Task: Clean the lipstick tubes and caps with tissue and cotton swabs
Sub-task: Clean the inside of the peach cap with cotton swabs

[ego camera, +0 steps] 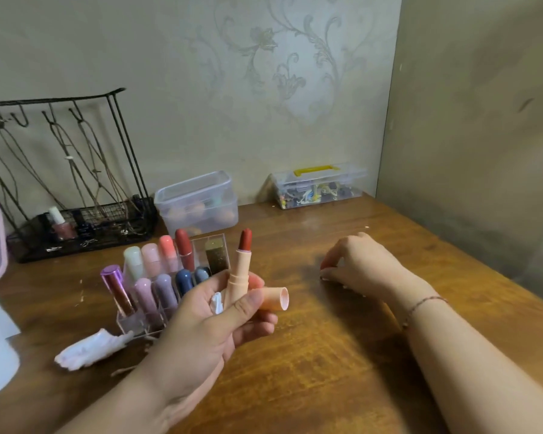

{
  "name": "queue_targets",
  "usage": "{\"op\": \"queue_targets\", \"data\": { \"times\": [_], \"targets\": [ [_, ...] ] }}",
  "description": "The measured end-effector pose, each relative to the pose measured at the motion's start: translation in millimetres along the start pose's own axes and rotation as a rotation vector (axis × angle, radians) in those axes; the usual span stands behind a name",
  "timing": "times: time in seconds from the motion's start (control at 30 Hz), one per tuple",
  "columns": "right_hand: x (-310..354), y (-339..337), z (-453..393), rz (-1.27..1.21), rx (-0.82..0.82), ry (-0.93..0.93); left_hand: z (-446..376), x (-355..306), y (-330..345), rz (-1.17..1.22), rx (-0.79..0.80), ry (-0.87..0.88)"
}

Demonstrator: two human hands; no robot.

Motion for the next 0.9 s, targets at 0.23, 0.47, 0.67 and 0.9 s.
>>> {"op": "queue_targets", "data": {
  "times": [0.23,0.47,0.67,0.9],
  "targets": [
    [13.2,7.0,-4.1,0.100,-0.018,-0.074,1.7,-1.8,-12.0,0.016,-0.039,0.009],
    [57.7,-9.9,20.7,-0.306,-0.374,-0.339,23.4,-22.3,-44.5,0.139,-0.102,0.024],
    [112.5,-3.4,59.3,-0.507,-0.282,-0.589,36.6,-24.1,-69.6,0.178,-0.164,0.068],
    [140.0,18.7,69.6,-0.291,-0.215,-0.686,40.8,-20.0,-71.5,0.170,-0.193,0.009]
  ]
}}
Point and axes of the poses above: each hand's wrist, its own z-axis away from the middle knuckle, its own y-axis out of the palm, x = y × z, the point moved 2 cm from there along -z, towards the middle knuckle, and after that the axes turned 8 degrees about x, right-handed, at the moved point
